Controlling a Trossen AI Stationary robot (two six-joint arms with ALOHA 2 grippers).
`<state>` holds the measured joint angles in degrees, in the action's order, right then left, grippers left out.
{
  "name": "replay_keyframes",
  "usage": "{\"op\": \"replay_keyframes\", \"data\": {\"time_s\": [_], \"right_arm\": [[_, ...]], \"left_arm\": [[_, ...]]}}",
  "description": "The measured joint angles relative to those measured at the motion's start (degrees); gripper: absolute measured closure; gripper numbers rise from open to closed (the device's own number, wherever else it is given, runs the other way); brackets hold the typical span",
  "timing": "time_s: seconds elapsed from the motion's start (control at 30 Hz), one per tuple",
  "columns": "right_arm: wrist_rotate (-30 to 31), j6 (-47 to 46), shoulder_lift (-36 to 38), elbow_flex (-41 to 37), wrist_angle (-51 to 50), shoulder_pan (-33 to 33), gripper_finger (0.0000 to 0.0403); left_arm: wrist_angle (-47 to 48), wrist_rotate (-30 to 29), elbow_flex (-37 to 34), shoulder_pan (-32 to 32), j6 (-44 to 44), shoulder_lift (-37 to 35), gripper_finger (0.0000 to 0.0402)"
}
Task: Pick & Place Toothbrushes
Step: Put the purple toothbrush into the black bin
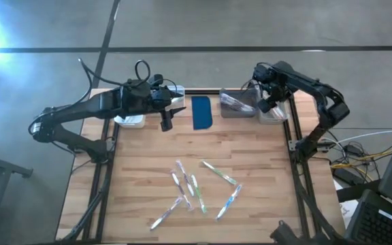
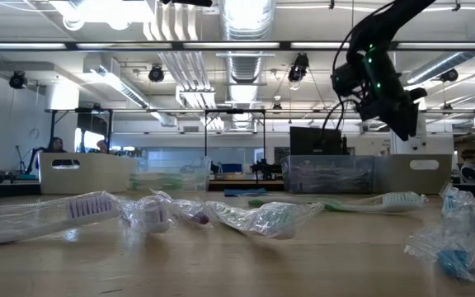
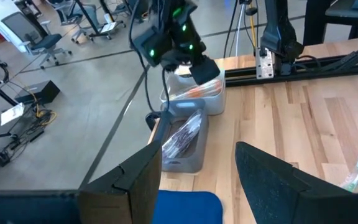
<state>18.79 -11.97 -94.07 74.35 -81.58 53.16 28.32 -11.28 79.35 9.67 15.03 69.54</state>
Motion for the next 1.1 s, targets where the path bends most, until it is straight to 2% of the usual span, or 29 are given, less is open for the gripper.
{"op": "replay_keyframes", "data": {"time_s": [0.27,0.53,0.77,0.9,1.1], "right_arm": [[-4.8,0.1,8.8,2.8,3.0,-2.6,0.0279],[-10.7,-1.1,15.9,7.3,12.1,-8.0,0.0325],[-11.4,0.0,19.4,10.8,22.2,-16.1,0.0364],[-11.4,0.7,20.4,11.1,27.0,-20.8,0.0381],[-11.3,3.9,20.3,11.3,28.7,-25.7,0.0393]], "left_arm": [[0.0,-0.2,0.0,0.0,0.1,0.0,0.0193],[2.7,-0.2,0.0,0.0,0.0,0.0,0.0193],[12.8,0.0,0.0,0.0,-2.0,0.0,0.0193],[20.6,2.6,0.0,0.0,-7.9,0.0,0.0193],[31.8,6.3,0.0,-2.4,-18.2,0.2,0.0193]]}}
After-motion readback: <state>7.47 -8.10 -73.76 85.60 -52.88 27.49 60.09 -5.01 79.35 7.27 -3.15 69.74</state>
